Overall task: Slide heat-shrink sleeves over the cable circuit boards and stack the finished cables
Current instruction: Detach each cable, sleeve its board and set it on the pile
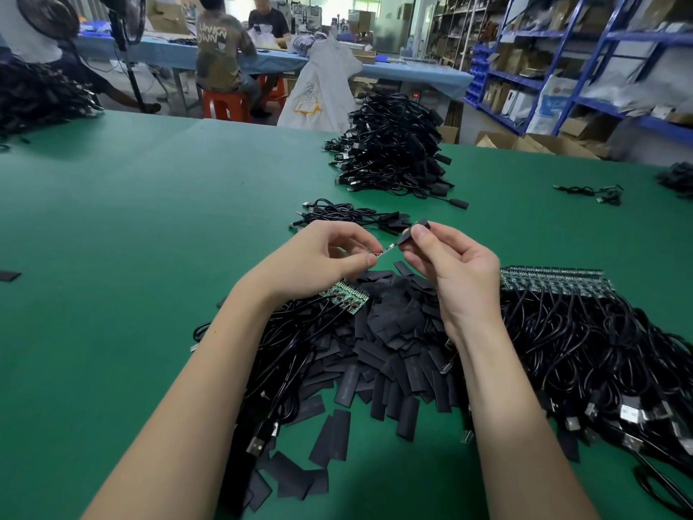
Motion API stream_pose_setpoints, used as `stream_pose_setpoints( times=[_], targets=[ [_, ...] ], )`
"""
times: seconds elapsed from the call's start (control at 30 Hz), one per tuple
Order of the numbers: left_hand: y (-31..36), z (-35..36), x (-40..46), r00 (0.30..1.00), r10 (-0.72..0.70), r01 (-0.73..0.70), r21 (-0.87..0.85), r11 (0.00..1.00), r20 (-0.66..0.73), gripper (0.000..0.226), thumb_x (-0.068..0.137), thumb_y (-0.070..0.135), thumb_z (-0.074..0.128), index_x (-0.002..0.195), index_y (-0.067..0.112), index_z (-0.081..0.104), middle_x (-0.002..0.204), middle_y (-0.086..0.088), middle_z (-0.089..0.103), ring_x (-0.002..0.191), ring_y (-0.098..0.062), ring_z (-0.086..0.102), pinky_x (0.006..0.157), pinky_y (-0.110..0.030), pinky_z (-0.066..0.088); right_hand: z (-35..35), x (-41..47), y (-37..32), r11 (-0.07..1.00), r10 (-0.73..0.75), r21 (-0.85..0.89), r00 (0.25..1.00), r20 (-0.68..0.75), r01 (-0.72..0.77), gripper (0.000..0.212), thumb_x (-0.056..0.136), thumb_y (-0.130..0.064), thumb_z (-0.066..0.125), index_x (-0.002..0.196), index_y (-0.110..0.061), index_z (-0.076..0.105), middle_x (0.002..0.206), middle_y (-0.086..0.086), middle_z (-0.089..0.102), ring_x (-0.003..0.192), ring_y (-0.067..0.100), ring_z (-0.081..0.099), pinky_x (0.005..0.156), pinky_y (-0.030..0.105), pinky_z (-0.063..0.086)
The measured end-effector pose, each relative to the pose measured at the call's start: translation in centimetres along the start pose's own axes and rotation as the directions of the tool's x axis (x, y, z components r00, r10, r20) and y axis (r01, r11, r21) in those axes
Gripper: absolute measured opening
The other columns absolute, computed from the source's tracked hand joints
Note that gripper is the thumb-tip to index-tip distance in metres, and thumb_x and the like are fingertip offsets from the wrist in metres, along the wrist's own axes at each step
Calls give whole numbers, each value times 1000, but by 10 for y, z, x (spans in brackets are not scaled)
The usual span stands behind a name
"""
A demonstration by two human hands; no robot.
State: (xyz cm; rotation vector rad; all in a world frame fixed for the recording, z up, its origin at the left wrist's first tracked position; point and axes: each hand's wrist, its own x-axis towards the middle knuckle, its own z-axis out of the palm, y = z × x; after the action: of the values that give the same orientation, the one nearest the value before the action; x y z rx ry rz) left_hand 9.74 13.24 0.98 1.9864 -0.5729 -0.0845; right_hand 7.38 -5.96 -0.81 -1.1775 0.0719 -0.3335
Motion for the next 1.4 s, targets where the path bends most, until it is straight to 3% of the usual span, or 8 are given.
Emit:
stream_pose_setpoints(
  times=[0.4, 0.57, 0.67, 1.0, 1.1, 1.23, 1.4],
  targets=[
    [-1, 1, 0, 1000, 0, 0, -1, 1000, -9, 9, 96, 18, 69, 104, 18, 73, 82, 7, 67, 69, -9, 62, 68, -18, 48, 0, -2, -2, 999, 12, -31, 993, 117, -9, 21, 87, -9, 78, 106, -8, 72, 92, 11, 79, 84, 16, 76, 73, 21, 59],
    [-2, 2, 1, 1000, 1, -2, -18, 1000, -12, 9, 97, 17, 69, 104, 17, 73, 77, 11, 66, 66, -7, 62, 63, -12, 45, -1, -2, -1, 999, 33, 29, 996, 81, -36, 19, 83, -3, 80, 100, -7, 74, 91, 11, 79, 81, 14, 75, 73, 18, 58],
    [-1, 2, 1, 1000, 5, -5, -21, 1000, -7, 9, 96, 18, 69, 104, 17, 73, 77, 11, 66, 66, -7, 62, 63, -13, 45, -2, -2, 1, 996, 50, 74, 997, 63, -55, 26, 81, -2, 80, 106, 0, 72, 92, 12, 79, 83, 16, 76, 74, 18, 58],
    [-4, 1, 2, 999, 29, -29, -5, 1000, -14, 10, 95, 19, 71, 105, 19, 75, 84, 7, 69, 72, -11, 65, 74, -28, 55, 0, -3, 3, 997, 59, 54, 997, 51, -62, 26, 79, -2, 83, 101, -2, 71, 89, 12, 79, 80, 17, 77, 72, 19, 58],
    [-5, 1, 3, 999, 41, -41, 3, 999, -13, 10, 95, 20, 71, 104, 20, 75, 83, 9, 70, 72, -6, 65, 68, -17, 51, -1, -3, 1, 992, 93, 76, 992, 88, -100, 32, 76, -5, 83, 105, 1, 70, 89, 11, 79, 81, 16, 77, 72, 18, 58],
    [-6, 0, 2, 999, 43, -43, -18, 999, 6, 10, 94, 18, 72, 104, 20, 75, 87, 7, 74, 76, -3, 67, 70, -12, 48, -6, -3, -1, 968, 186, 137, 965, 183, -212, 39, 67, -13, 82, 103, -1, 72, 96, 11, 79, 87, 15, 76, 74, 17, 58],
    [-3, 4, 1, 1000, 18, -18, -25, 1000, -12, 10, 94, 17, 72, 103, 18, 76, 82, 4, 75, 70, -1, 64, 65, -10, 46, -4, -2, 0, 985, 170, 7, 974, 153, -173, 43, 71, -8, 84, 109, 5, 69, 95, 17, 78, 88, 22, 77, 75, 20, 59]
  ],
)
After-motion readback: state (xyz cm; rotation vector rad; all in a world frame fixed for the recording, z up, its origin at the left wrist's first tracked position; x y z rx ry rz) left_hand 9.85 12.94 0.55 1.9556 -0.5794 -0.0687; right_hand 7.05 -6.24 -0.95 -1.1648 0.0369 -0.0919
